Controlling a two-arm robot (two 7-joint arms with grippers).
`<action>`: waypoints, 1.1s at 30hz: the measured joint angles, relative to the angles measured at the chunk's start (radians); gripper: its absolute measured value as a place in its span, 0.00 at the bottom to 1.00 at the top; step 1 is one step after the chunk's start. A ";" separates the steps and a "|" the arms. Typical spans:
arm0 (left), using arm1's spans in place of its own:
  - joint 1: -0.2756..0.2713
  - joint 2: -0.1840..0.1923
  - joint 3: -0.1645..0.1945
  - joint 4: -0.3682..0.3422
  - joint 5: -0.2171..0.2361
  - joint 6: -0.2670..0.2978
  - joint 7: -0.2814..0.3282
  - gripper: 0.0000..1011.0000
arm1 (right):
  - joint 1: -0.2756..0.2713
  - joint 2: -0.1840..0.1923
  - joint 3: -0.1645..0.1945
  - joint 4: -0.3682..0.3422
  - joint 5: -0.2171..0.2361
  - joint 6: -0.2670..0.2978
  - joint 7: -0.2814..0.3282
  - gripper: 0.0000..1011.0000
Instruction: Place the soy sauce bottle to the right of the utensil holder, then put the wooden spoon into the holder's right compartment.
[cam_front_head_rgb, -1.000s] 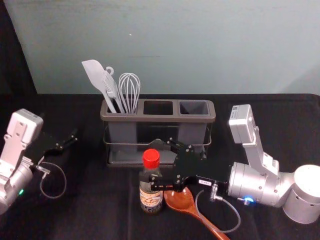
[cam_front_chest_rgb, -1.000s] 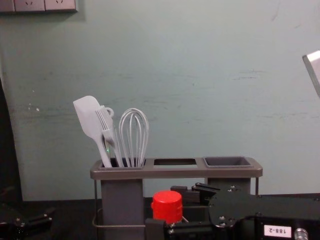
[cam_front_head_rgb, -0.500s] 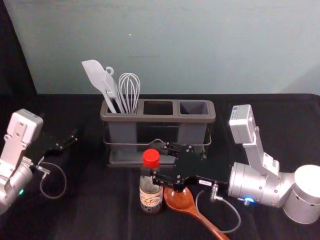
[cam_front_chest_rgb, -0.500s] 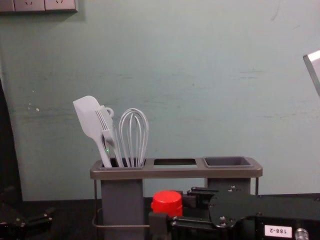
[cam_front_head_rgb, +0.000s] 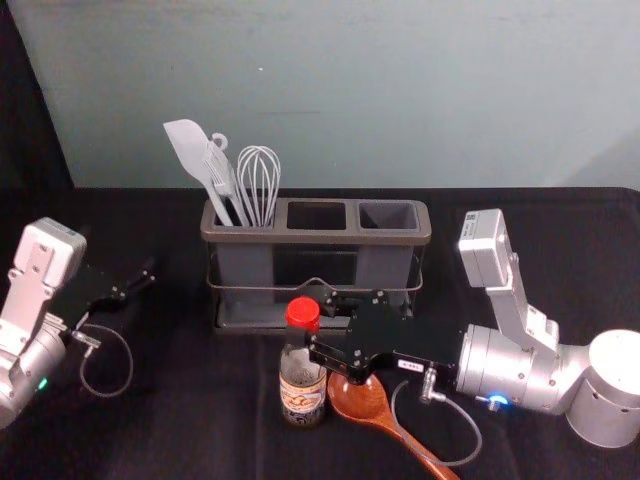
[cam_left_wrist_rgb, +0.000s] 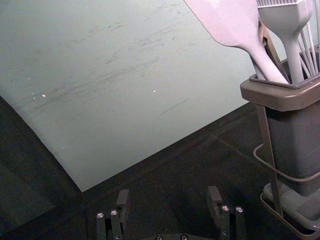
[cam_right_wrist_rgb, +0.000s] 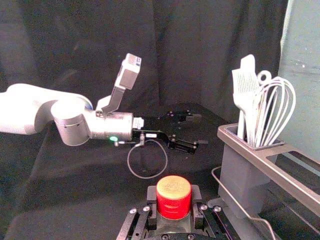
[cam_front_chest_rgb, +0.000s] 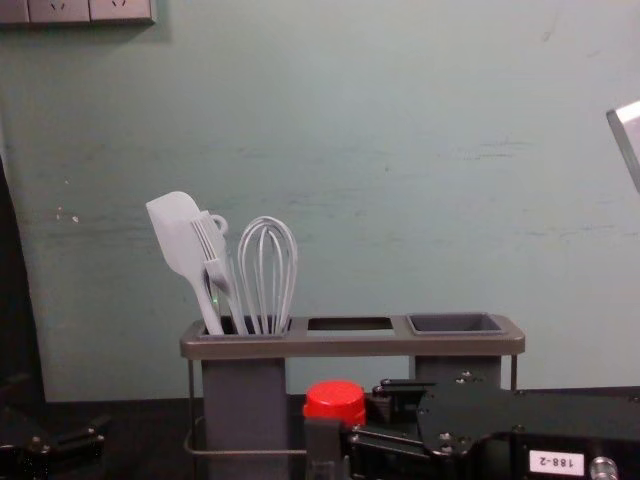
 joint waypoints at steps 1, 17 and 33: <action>0.000 0.000 0.000 0.000 0.000 0.000 0.000 1.00 | 0.000 0.000 0.000 0.000 0.000 0.000 0.000 0.38; 0.000 0.000 0.000 0.000 0.000 0.000 0.000 1.00 | -0.117 0.116 0.110 -0.234 0.051 0.006 -0.078 0.38; 0.000 0.000 0.000 0.000 0.000 0.000 0.000 1.00 | -0.403 0.288 0.374 -0.354 0.111 -0.099 -0.163 0.38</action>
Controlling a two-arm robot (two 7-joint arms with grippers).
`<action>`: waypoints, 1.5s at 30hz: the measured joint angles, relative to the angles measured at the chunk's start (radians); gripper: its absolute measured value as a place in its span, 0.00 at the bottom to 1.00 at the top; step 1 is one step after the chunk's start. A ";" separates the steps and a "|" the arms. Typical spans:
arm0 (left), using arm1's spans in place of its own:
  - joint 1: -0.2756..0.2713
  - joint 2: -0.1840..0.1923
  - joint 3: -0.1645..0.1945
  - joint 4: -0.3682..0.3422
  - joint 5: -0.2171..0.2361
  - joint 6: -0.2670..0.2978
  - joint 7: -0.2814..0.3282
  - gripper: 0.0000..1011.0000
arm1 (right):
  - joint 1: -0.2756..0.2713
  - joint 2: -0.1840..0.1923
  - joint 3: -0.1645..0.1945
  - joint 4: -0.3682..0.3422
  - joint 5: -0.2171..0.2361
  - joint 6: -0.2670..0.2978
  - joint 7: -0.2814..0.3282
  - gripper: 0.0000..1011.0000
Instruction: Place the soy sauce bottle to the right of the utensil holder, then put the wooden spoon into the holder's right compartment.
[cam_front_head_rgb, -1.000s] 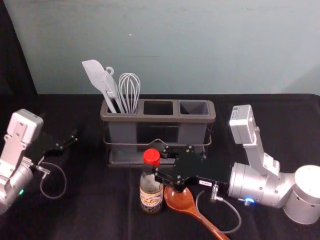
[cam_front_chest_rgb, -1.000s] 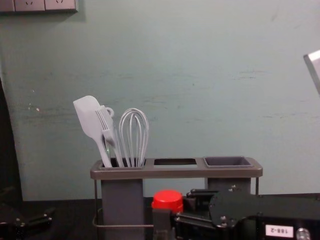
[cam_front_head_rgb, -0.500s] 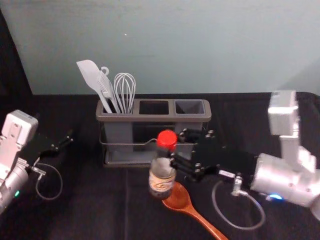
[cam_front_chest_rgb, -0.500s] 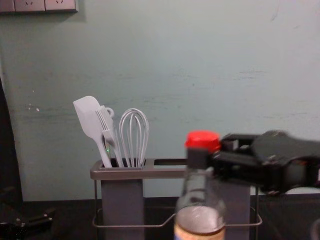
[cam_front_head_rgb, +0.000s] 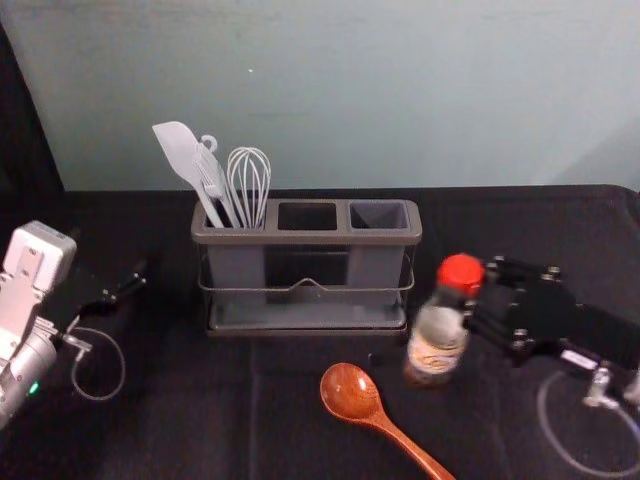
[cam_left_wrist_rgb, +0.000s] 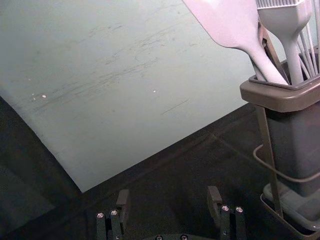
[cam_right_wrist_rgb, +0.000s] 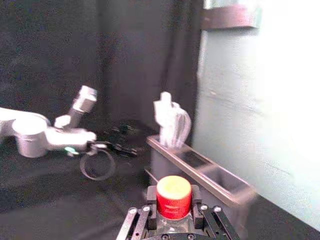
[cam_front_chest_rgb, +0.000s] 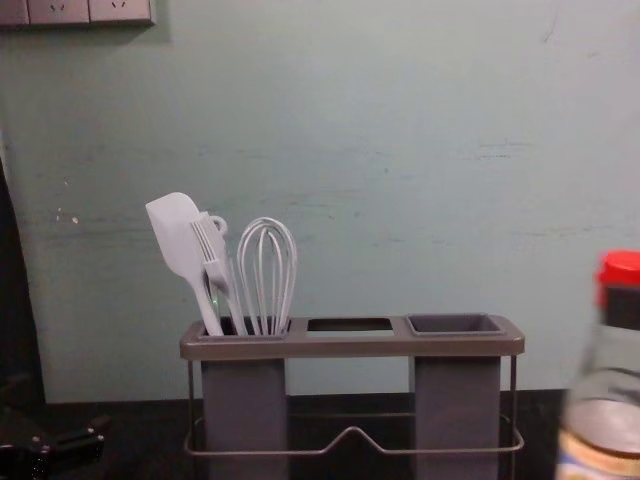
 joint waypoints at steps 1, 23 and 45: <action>0.000 0.000 0.000 0.000 0.000 0.000 0.000 1.00 | -0.021 0.007 0.023 0.008 0.006 -0.009 -0.004 0.38; 0.000 0.000 0.000 0.000 0.000 0.000 0.000 1.00 | 0.088 -0.088 0.059 0.249 -0.015 0.023 0.003 0.38; 0.000 0.000 0.000 0.000 0.000 0.000 0.000 1.00 | 0.343 -0.249 -0.044 0.489 -0.109 0.044 0.021 0.38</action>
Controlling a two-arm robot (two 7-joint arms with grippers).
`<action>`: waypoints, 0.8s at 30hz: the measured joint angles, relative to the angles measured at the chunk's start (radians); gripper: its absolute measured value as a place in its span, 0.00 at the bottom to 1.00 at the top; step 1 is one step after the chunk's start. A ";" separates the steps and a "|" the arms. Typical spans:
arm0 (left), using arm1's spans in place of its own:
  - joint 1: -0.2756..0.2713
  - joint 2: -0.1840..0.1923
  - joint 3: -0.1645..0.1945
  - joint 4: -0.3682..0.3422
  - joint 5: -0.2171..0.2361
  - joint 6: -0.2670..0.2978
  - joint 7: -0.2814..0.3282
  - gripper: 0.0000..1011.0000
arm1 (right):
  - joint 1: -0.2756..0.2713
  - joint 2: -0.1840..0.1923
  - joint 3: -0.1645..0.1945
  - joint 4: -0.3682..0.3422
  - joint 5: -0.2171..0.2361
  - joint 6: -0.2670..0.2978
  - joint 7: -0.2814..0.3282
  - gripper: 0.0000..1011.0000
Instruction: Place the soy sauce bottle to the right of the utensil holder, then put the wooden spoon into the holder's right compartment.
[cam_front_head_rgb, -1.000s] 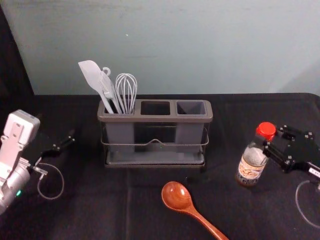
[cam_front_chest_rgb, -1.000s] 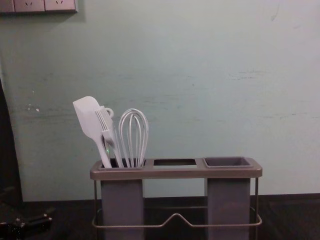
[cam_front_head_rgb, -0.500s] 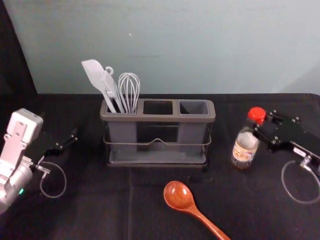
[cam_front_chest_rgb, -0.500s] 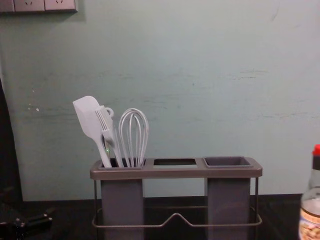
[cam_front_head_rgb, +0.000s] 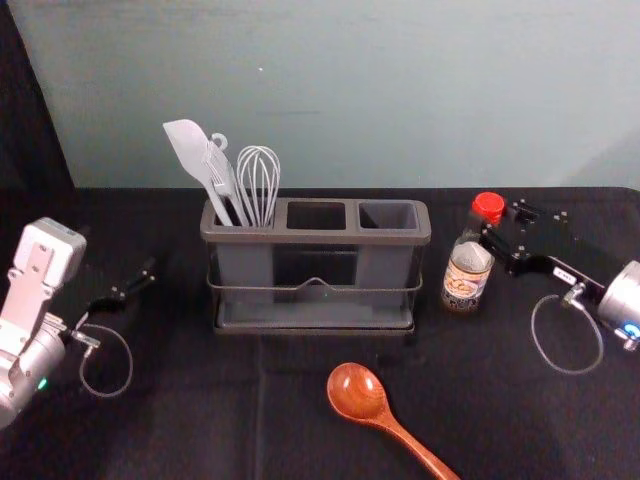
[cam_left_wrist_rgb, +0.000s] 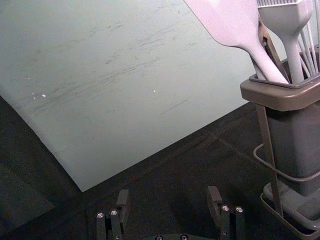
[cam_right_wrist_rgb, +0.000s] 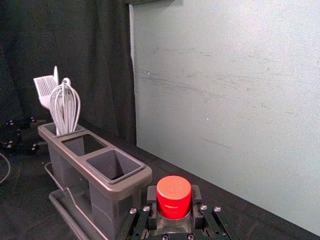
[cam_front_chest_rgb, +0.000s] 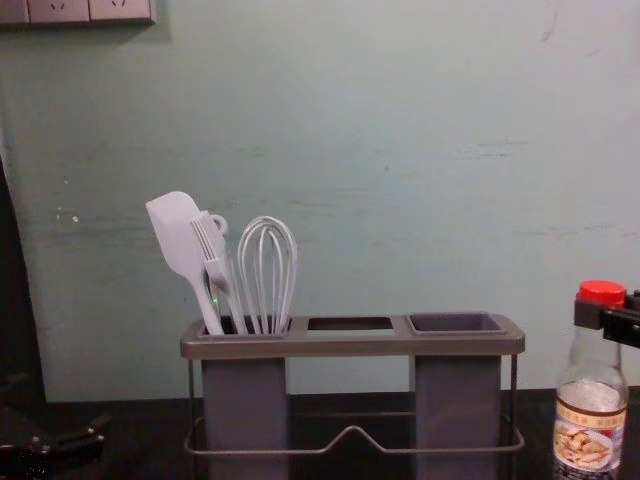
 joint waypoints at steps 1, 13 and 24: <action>0.000 0.000 0.000 0.000 0.000 0.000 0.000 1.00 | 0.003 -0.003 -0.001 0.005 0.000 0.000 0.000 0.38; 0.000 0.000 0.000 0.000 0.000 0.000 0.000 1.00 | 0.030 -0.025 -0.011 0.045 -0.008 -0.006 0.010 0.38; 0.000 0.000 0.000 0.000 0.000 0.000 0.000 1.00 | 0.038 -0.037 -0.022 0.058 -0.013 -0.008 0.018 0.38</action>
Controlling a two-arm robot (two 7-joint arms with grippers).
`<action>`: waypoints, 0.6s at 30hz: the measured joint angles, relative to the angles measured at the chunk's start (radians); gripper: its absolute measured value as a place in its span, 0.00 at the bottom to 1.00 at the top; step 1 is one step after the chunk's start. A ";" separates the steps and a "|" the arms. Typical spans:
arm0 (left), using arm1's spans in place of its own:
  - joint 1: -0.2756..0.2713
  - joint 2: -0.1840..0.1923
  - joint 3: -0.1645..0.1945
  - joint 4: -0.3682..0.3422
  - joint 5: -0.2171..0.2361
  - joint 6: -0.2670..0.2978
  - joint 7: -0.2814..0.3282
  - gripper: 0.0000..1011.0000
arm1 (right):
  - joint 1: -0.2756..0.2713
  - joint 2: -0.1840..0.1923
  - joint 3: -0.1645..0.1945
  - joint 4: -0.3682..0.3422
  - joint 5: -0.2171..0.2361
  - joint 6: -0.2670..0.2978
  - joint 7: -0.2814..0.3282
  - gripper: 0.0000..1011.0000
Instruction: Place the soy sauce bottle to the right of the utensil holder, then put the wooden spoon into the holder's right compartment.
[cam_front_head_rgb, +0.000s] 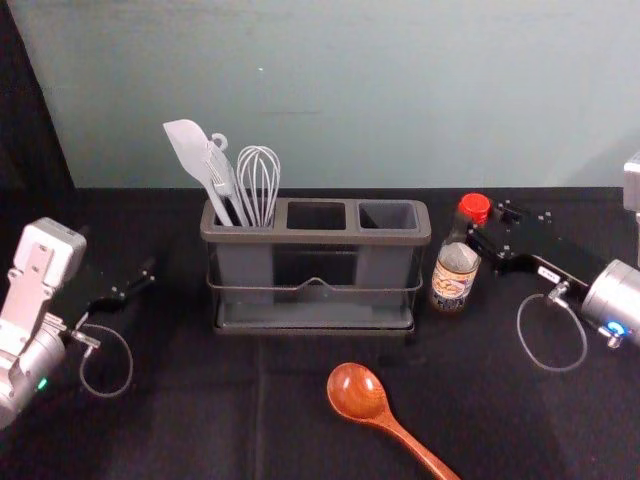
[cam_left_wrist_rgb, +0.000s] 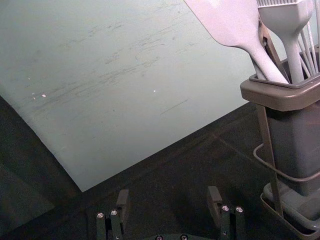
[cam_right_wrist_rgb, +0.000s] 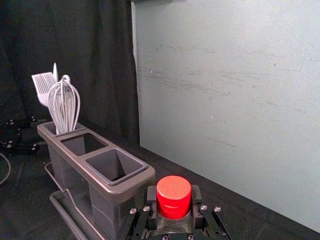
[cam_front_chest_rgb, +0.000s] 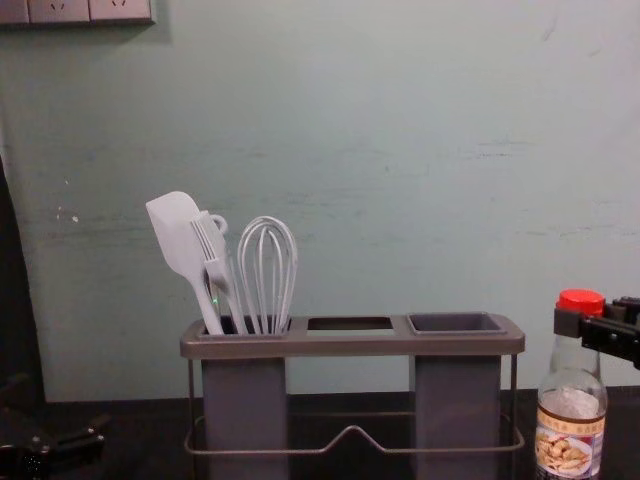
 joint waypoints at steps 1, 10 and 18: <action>0.000 0.000 0.000 0.000 0.000 0.000 0.000 1.00 | 0.000 0.000 -0.001 0.001 0.000 0.000 0.001 0.38; 0.000 0.000 0.000 0.000 0.000 0.000 0.000 1.00 | -0.001 0.002 -0.003 0.002 -0.006 0.006 0.000 0.38; 0.000 0.000 0.000 0.000 0.000 0.000 0.000 1.00 | -0.004 0.003 -0.005 0.002 -0.008 0.009 -0.001 0.38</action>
